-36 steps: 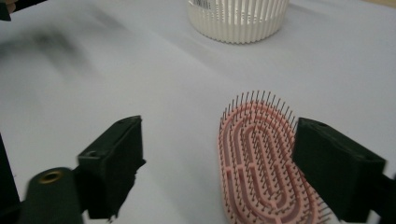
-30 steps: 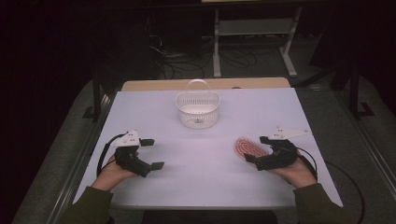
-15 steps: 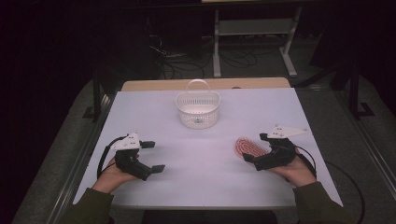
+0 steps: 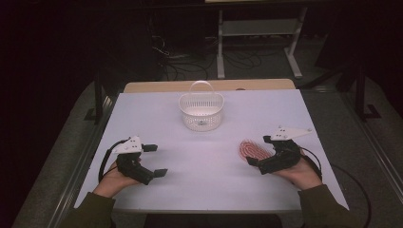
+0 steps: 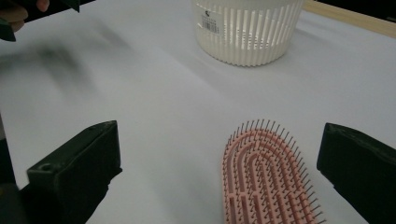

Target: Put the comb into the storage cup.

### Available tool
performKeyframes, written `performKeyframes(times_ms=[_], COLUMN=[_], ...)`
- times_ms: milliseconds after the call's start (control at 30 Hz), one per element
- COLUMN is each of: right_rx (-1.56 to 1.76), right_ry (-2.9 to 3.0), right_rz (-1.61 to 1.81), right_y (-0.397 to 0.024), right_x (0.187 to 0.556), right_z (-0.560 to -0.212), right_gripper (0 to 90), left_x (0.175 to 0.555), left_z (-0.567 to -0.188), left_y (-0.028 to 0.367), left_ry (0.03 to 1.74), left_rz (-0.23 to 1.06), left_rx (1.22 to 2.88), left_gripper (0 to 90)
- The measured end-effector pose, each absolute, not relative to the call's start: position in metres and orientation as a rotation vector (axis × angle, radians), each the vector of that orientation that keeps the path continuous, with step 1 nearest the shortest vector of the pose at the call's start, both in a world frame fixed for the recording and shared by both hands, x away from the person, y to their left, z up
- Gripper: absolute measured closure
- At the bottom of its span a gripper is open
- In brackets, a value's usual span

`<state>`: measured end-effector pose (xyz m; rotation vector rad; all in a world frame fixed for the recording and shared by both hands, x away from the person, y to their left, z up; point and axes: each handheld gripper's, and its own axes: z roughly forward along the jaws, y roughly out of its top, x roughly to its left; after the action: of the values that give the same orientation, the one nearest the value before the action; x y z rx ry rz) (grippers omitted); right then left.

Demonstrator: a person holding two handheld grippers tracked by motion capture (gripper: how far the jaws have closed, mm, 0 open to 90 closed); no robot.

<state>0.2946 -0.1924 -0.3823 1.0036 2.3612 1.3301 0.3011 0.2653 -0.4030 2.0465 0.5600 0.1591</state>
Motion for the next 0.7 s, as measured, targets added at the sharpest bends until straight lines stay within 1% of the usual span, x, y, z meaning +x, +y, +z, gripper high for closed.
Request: performKeyframes(times_ms=[700], right_rx=[0.989], right_ry=[2.363], right_rz=[1.277], right_y=[-0.206], right_x=[0.304], right_z=[-0.372], right_gripper=[0.0], left_x=[0.3], left_z=[-0.402], left_y=[0.267], left_ry=[0.561], left_rz=[0.158], left_rx=[2.046], left_gripper=[0.0])
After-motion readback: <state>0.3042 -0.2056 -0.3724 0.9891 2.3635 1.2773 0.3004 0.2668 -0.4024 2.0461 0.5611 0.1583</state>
